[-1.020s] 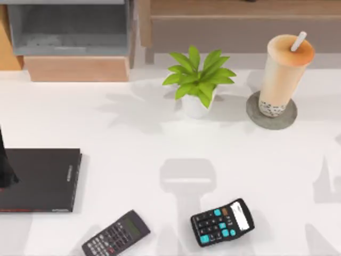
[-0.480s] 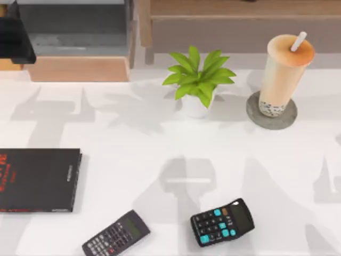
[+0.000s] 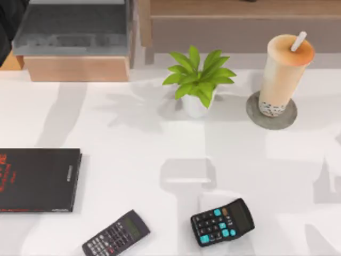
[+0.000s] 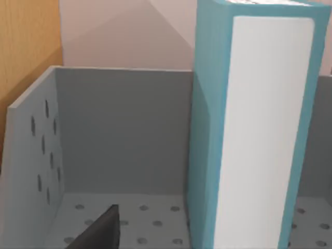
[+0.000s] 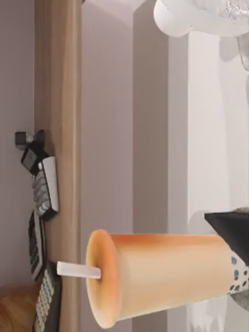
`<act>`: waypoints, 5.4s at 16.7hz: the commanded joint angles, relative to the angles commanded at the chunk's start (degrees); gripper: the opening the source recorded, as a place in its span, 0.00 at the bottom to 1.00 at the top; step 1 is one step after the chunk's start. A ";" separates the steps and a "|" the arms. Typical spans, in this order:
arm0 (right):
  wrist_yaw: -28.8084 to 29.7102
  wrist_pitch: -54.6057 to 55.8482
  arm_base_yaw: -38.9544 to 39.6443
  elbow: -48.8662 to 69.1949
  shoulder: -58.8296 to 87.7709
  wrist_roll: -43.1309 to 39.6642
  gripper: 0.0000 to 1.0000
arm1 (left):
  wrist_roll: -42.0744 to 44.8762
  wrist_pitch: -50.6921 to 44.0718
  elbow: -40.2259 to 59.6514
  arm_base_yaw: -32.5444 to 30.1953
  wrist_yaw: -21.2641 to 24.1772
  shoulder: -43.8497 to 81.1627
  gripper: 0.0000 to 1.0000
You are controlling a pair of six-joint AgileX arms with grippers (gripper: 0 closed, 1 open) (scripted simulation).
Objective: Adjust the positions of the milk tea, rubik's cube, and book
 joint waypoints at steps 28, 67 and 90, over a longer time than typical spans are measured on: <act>0.00 0.00 0.00 0.00 0.00 0.00 1.00 | 0.71 2.58 18.31 -0.13 -1.48 20.87 0.70; 0.00 0.00 0.00 0.00 0.00 0.00 1.00 | 32.56 -0.23 -3.54 2.22 1.67 -7.75 0.00; 0.00 0.00 0.00 0.00 0.00 0.00 1.00 | 90.79 -0.67 -64.68 6.84 5.65 -36.74 0.00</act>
